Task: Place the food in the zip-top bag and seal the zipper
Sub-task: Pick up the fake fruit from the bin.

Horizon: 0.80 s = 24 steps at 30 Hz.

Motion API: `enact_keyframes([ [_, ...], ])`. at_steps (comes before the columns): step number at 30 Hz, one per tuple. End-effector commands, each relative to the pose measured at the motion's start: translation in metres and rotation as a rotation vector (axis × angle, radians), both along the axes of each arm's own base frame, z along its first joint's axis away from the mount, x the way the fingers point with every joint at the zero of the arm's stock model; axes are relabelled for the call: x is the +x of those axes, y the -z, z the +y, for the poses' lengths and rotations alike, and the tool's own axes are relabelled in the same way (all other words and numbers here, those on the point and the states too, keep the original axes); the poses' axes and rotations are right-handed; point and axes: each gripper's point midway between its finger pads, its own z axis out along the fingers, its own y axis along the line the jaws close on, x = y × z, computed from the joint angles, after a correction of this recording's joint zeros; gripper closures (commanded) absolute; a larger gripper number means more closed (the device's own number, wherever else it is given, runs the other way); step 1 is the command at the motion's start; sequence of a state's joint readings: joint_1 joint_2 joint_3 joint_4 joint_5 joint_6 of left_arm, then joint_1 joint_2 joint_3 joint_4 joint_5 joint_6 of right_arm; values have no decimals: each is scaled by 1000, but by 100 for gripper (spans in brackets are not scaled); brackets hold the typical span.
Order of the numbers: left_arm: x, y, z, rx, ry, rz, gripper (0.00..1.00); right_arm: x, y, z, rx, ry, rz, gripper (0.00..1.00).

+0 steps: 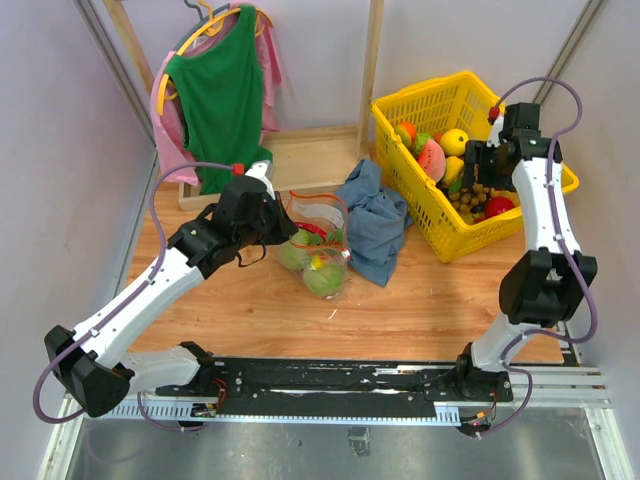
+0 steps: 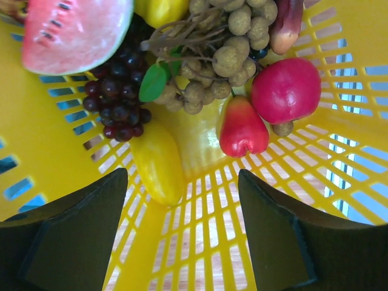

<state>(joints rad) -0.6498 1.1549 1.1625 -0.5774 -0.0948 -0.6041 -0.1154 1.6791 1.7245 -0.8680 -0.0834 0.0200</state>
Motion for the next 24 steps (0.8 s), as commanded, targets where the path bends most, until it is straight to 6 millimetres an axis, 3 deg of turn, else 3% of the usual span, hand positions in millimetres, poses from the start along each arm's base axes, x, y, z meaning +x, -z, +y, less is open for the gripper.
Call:
enact_keyframes([
  [1,7,-20,-2,-32,17,-90,100,0,18,-29,-80,58,102,22],
  [10,6,-17,-1,-25,20,-92,100,3,86,-50,-123,88,296,12],
  [17,7,-16,1,-19,8,-88,100,-8,129,-57,-136,97,429,2],
  [24,7,-15,2,-16,0,-85,100,-28,168,-56,-118,92,546,0],
])
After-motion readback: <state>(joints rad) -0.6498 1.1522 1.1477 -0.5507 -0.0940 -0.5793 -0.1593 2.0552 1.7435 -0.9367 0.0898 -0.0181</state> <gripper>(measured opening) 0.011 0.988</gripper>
